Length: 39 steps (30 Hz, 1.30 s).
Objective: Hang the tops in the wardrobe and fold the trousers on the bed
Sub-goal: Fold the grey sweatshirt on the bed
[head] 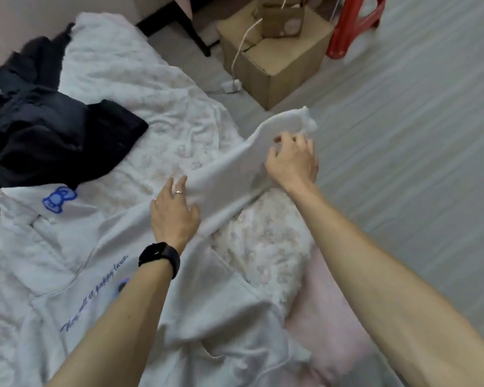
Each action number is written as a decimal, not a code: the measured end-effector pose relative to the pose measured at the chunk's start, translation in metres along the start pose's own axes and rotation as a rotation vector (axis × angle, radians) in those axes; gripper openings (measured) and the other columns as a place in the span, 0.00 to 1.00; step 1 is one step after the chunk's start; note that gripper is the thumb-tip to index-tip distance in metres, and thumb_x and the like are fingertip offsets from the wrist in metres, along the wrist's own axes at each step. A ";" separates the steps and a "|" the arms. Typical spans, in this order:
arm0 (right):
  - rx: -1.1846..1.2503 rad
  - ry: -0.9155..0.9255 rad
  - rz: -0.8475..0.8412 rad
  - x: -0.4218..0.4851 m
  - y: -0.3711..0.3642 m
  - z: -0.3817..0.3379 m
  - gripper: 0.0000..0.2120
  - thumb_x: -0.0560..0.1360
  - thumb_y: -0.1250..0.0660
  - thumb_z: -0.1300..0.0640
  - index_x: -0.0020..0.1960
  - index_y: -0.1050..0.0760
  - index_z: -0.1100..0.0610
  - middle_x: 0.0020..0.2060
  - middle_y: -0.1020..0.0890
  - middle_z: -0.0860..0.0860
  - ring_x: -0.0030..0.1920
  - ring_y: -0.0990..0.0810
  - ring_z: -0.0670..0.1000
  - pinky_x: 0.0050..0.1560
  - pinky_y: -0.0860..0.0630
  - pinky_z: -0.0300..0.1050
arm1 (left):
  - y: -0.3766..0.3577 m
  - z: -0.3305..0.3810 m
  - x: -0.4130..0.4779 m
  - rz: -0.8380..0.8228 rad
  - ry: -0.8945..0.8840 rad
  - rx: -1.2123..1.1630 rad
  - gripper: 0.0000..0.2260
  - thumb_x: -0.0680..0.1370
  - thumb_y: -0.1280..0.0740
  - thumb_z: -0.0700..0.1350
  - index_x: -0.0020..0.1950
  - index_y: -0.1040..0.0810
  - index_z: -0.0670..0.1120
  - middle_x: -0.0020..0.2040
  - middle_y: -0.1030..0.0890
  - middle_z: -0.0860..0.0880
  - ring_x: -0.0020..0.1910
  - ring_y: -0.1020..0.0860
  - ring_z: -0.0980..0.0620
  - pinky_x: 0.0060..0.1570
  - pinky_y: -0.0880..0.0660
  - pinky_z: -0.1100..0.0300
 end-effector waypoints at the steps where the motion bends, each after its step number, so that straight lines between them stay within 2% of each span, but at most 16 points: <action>1: 0.025 -0.012 -0.085 -0.012 -0.023 0.008 0.14 0.80 0.41 0.51 0.63 0.25 0.52 0.63 0.24 0.55 0.65 0.30 0.59 0.60 0.31 0.53 | -0.010 0.004 -0.008 -0.004 -0.004 0.001 0.28 0.79 0.35 0.47 0.79 0.38 0.50 0.80 0.39 0.41 0.74 0.34 0.40 0.73 0.37 0.43; 5: 0.143 -0.090 -0.345 -0.120 -0.092 0.062 0.16 0.80 0.41 0.44 0.64 0.28 0.50 0.59 0.24 0.48 0.62 0.28 0.53 0.59 0.28 0.51 | -0.050 0.006 -0.067 0.014 0.037 -0.105 0.26 0.80 0.34 0.47 0.78 0.35 0.49 0.80 0.40 0.43 0.70 0.31 0.39 0.70 0.35 0.42; 7: 0.170 -0.134 -0.440 -0.190 -0.111 0.094 0.17 0.79 0.39 0.42 0.62 0.27 0.50 0.57 0.24 0.46 0.61 0.27 0.52 0.59 0.28 0.48 | -0.075 -0.006 -0.116 0.008 0.094 -0.150 0.27 0.79 0.33 0.45 0.77 0.34 0.48 0.80 0.39 0.43 0.73 0.33 0.39 0.71 0.37 0.38; 10: 0.131 -0.086 -0.457 -0.280 -0.112 0.128 0.22 0.79 0.37 0.41 0.66 0.26 0.54 0.63 0.25 0.49 0.65 0.27 0.53 0.62 0.28 0.50 | -0.109 -0.037 -0.207 -0.085 0.218 -0.149 0.26 0.80 0.33 0.46 0.78 0.35 0.48 0.81 0.42 0.44 0.78 0.40 0.42 0.75 0.44 0.36; 13: 0.035 -0.141 -0.434 -0.336 -0.102 0.153 0.31 0.78 0.37 0.37 0.72 0.30 0.56 0.70 0.29 0.52 0.68 0.30 0.55 0.66 0.30 0.55 | -0.128 -0.065 -0.299 -0.144 0.299 -0.090 0.25 0.78 0.30 0.45 0.75 0.30 0.47 0.78 0.36 0.41 0.75 0.34 0.40 0.69 0.36 0.32; 16: 0.051 -0.314 -0.493 -0.365 -0.103 0.181 0.34 0.76 0.30 0.41 0.73 0.32 0.60 0.70 0.29 0.59 0.69 0.31 0.60 0.68 0.33 0.57 | -0.137 -0.094 -0.372 -0.192 0.529 -0.119 0.32 0.72 0.26 0.43 0.75 0.29 0.46 0.76 0.33 0.39 0.72 0.31 0.37 0.67 0.32 0.35; 19: 0.114 -0.434 -0.620 -0.383 -0.112 0.195 0.34 0.76 0.30 0.39 0.72 0.31 0.60 0.67 0.27 0.60 0.68 0.28 0.59 0.67 0.31 0.55 | -0.146 -0.126 -0.443 -0.294 0.777 -0.154 0.36 0.73 0.27 0.42 0.79 0.37 0.48 0.77 0.36 0.39 0.72 0.32 0.37 0.70 0.34 0.43; 22: 0.139 -0.437 -0.631 -0.381 -0.116 0.201 0.34 0.73 0.27 0.37 0.68 0.28 0.59 0.61 0.23 0.56 0.62 0.24 0.58 0.62 0.27 0.53 | -0.160 -0.145 -0.489 -0.426 0.793 -0.063 0.35 0.76 0.31 0.47 0.80 0.44 0.49 0.76 0.39 0.43 0.73 0.34 0.42 0.71 0.36 0.47; 25: 0.158 -0.395 -0.623 -0.382 -0.122 0.200 0.33 0.69 0.24 0.36 0.64 0.27 0.57 0.55 0.23 0.50 0.57 0.23 0.54 0.56 0.27 0.48 | -0.180 -0.166 -0.530 -0.569 0.850 0.032 0.36 0.75 0.30 0.53 0.78 0.45 0.52 0.77 0.43 0.46 0.76 0.40 0.43 0.72 0.38 0.41; 29: 0.164 -0.394 -0.609 -0.399 -0.130 0.215 0.24 0.74 0.30 0.36 0.59 0.22 0.53 0.52 0.17 0.51 0.56 0.20 0.57 0.56 0.24 0.52 | -0.214 -0.182 -0.554 -0.658 0.745 0.196 0.40 0.73 0.28 0.61 0.78 0.45 0.55 0.79 0.46 0.46 0.78 0.47 0.38 0.71 0.42 0.35; 31: 0.195 -0.382 -0.545 -0.405 -0.131 0.221 0.20 0.77 0.33 0.38 0.58 0.21 0.53 0.51 0.16 0.53 0.56 0.19 0.59 0.57 0.23 0.56 | -0.220 -0.187 -0.550 -0.593 0.615 0.246 0.32 0.75 0.27 0.54 0.75 0.37 0.53 0.76 0.37 0.43 0.75 0.39 0.35 0.68 0.38 0.38; 33: 0.317 -0.402 -0.489 -0.411 -0.126 0.220 0.14 0.76 0.34 0.40 0.52 0.21 0.49 0.47 0.17 0.50 0.52 0.18 0.58 0.55 0.20 0.57 | -0.222 -0.195 -0.545 -0.498 0.483 0.262 0.20 0.73 0.25 0.40 0.64 0.23 0.48 0.59 0.24 0.39 0.59 0.24 0.35 0.54 0.25 0.43; 34: 0.358 -0.409 -0.471 -0.413 -0.123 0.217 0.12 0.76 0.34 0.40 0.49 0.22 0.48 0.46 0.17 0.50 0.51 0.17 0.57 0.53 0.19 0.58 | -0.217 -0.201 -0.543 -0.451 0.435 0.290 0.17 0.72 0.26 0.37 0.60 0.20 0.46 0.51 0.22 0.39 0.49 0.20 0.37 0.45 0.23 0.46; 35: 0.385 -0.411 -0.464 -0.415 -0.117 0.215 0.10 0.76 0.35 0.41 0.48 0.23 0.48 0.46 0.17 0.51 0.49 0.16 0.58 0.51 0.18 0.58 | -0.216 -0.209 -0.544 -0.446 0.408 0.295 0.17 0.74 0.28 0.37 0.62 0.21 0.45 0.47 0.22 0.40 0.43 0.19 0.39 0.40 0.23 0.48; 36: 0.418 -0.414 -0.459 -0.418 -0.112 0.214 0.09 0.77 0.35 0.43 0.48 0.23 0.48 0.46 0.17 0.53 0.47 0.15 0.58 0.48 0.17 0.57 | -0.214 -0.215 -0.545 -0.471 0.376 0.272 0.18 0.78 0.31 0.39 0.67 0.24 0.45 0.49 0.21 0.41 0.43 0.19 0.40 0.41 0.24 0.49; 39: 0.511 -0.434 -0.418 -0.433 -0.080 0.220 0.05 0.79 0.34 0.49 0.48 0.22 0.49 0.43 0.17 0.54 0.34 0.15 0.50 0.33 0.19 0.45 | -0.206 -0.217 -0.565 -0.544 0.298 0.208 0.20 0.81 0.40 0.43 0.74 0.34 0.48 0.57 0.24 0.45 0.53 0.21 0.41 0.45 0.28 0.51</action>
Point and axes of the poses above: each hand's wrist, its own x-axis towards the middle knuckle, its own y-axis out of the back of the hand, z = x × y, the point moved 8 cm from there along x, towards the middle knuckle
